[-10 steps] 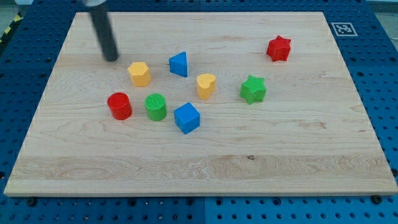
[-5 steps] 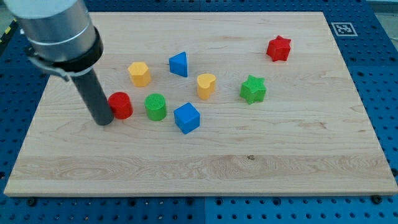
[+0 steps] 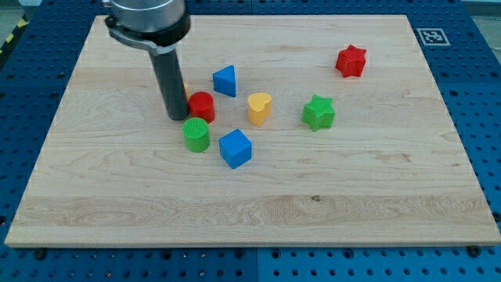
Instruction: Push the red circle left to the red star
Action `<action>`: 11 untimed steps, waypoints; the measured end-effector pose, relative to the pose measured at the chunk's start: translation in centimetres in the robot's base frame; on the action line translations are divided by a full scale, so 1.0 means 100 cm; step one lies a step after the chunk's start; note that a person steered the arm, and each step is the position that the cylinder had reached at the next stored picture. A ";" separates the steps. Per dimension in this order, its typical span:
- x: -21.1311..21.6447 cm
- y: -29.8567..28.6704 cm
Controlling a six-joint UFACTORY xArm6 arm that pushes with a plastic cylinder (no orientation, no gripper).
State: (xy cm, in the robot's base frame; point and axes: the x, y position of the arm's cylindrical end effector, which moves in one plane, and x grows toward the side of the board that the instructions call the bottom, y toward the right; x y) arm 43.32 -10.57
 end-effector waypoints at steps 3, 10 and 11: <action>-0.002 0.066; -0.074 0.224; -0.076 0.232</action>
